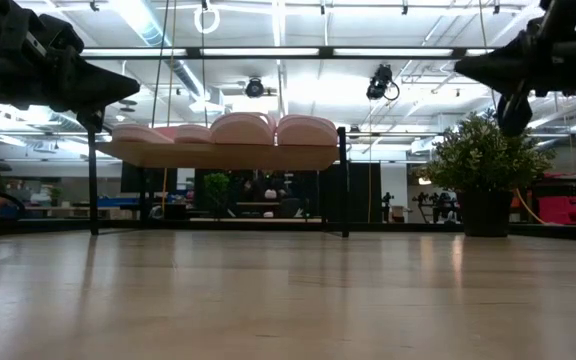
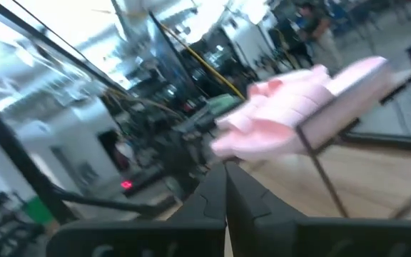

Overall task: Pick and place slides into the shelf
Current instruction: Return to Home Position

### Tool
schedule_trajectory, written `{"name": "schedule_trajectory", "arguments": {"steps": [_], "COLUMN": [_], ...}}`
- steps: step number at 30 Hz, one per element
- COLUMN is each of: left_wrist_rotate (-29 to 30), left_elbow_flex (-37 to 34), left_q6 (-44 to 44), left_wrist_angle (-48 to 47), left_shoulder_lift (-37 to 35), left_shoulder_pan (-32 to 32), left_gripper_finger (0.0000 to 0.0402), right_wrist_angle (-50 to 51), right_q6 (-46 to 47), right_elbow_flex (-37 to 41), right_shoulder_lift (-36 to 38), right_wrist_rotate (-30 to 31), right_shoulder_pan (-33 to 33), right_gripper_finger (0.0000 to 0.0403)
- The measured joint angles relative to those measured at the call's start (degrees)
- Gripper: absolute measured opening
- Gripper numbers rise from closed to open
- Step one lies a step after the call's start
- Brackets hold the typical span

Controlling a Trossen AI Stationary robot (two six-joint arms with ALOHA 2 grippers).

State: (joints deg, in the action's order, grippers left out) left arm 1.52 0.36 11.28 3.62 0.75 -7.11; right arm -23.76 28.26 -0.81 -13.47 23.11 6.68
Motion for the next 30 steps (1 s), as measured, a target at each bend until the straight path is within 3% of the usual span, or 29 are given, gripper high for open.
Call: {"name": "schedule_trajectory", "arguments": {"steps": [15, 21, 30], "left_wrist_rotate": [0.00, -0.02, -0.02], "left_elbow_flex": [0.00, 0.00, 0.00], "left_q6": [0.03, 0.02, 0.03], "left_wrist_angle": [0.00, 0.00, 0.00], "left_shoulder_lift": [0.00, -0.02, 0.00], "left_shoulder_pan": [0.00, 0.00, 0.00], "left_gripper_finger": [0.0021, 0.0032, 0.0024], "right_wrist_angle": [-5.51, -5.51, 3.02], "right_q6": [-7.57, -11.81, -13.44], "right_elbow_flex": [0.24, 0.24, 0.24], "right_shoulder_lift": [0.67, 5.47, 13.19], "right_wrist_rotate": [-3.47, -3.44, -3.34], "right_shoulder_pan": [-0.02, -0.23, -0.24], "right_gripper_finger": [0.0000, 0.0000, 0.0000]}}
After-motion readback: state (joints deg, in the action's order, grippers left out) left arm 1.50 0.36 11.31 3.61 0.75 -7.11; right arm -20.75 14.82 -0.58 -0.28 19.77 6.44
